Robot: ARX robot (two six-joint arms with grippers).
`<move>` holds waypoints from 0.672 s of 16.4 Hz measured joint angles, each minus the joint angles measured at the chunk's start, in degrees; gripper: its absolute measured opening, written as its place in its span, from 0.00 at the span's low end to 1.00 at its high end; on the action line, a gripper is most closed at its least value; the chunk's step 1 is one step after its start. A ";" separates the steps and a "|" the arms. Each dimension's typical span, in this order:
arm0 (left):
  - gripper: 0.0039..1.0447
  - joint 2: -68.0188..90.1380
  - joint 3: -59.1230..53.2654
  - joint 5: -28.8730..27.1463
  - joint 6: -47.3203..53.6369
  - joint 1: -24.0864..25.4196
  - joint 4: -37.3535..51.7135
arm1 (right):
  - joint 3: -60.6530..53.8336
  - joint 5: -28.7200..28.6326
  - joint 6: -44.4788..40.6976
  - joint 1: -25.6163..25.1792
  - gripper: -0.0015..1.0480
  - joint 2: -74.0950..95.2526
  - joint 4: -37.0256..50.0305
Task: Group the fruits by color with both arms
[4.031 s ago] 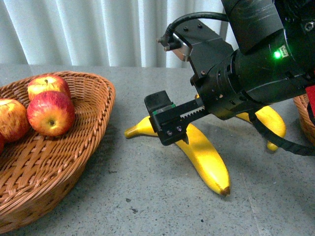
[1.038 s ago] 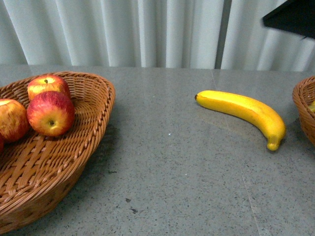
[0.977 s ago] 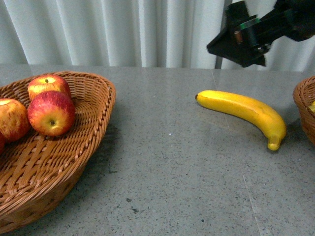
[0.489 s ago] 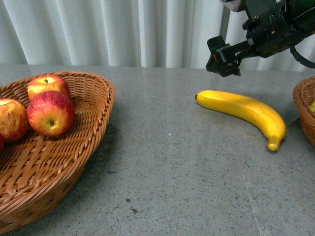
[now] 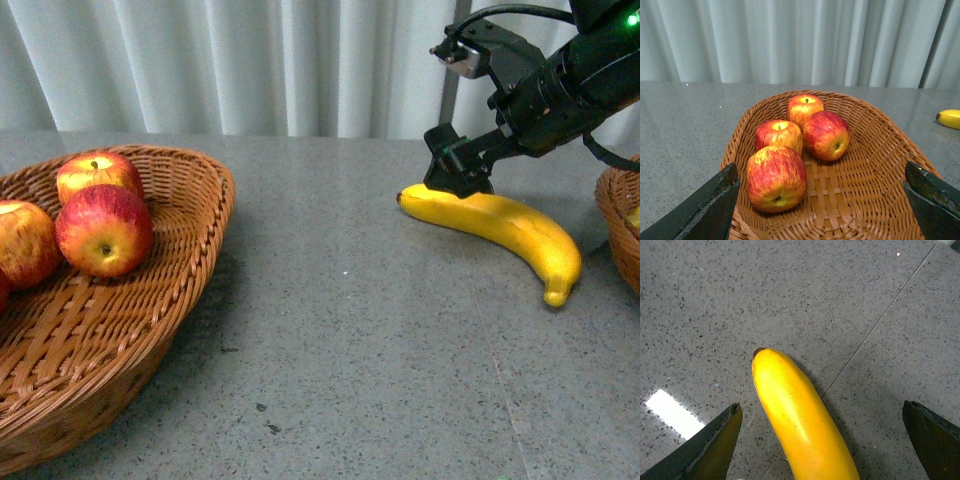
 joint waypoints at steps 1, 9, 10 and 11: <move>0.94 -0.02 0.00 0.02 0.00 0.00 0.00 | 0.04 0.85 -0.70 -0.07 0.94 0.61 0.22; 0.94 -0.02 0.00 0.02 0.00 0.00 0.00 | 0.26 3.80 -5.01 0.24 0.75 3.56 -0.87; 0.94 0.00 0.00 0.00 0.00 0.00 0.00 | -0.28 3.48 -5.22 0.59 0.64 3.48 -0.79; 0.94 -0.02 0.00 0.00 0.00 0.00 0.00 | -0.98 3.15 -5.44 0.79 0.54 3.45 -0.57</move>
